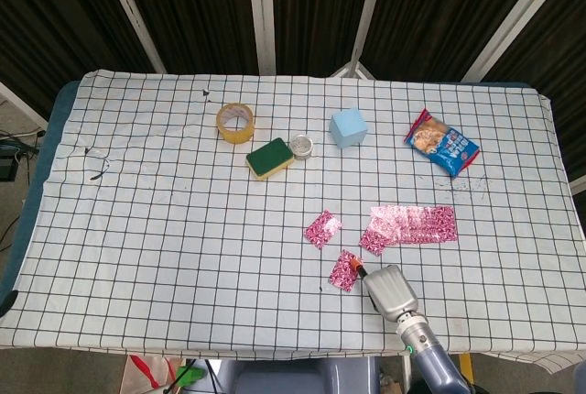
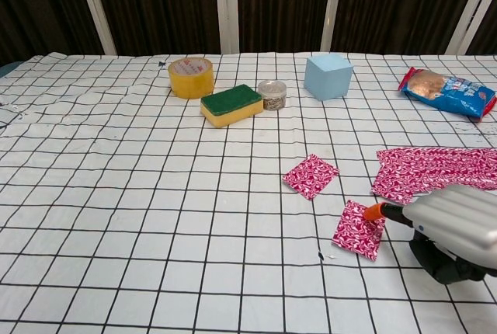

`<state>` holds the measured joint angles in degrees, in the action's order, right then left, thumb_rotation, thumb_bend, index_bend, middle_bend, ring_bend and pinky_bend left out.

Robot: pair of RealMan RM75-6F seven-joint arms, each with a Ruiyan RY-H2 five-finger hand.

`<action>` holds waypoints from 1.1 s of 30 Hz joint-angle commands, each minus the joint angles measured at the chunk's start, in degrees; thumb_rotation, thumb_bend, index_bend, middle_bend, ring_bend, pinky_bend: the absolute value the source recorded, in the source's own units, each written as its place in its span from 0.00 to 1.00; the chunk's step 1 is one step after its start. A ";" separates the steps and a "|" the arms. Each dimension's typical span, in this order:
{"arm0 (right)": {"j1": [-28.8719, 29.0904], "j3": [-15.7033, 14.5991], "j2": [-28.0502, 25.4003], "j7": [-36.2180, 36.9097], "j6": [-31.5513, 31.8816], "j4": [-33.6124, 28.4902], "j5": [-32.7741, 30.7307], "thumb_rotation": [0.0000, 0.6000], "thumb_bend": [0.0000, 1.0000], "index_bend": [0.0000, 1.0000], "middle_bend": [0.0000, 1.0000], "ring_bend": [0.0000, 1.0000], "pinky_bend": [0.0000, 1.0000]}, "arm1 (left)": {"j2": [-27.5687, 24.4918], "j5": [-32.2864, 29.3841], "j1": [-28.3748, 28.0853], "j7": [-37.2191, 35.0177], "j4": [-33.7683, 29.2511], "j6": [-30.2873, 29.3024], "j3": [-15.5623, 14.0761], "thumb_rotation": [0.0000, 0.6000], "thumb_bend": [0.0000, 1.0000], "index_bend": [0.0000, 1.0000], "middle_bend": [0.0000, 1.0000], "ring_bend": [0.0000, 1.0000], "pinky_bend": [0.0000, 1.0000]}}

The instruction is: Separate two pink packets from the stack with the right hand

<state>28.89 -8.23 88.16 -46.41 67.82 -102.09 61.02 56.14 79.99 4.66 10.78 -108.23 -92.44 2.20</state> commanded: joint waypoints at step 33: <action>-11.70 6.47 -19.03 29.64 18.80 -4.16 15.05 1.00 0.68 0.00 0.08 0.15 0.17 | 0.04 1.18 -0.12 -1.85 0.92 -0.16 0.08 1.00 0.32 0.15 0.00 0.00 0.10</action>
<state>19.68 -1.72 71.92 -21.18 84.12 -107.40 74.80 56.18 81.13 4.53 8.97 -107.34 -92.58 2.30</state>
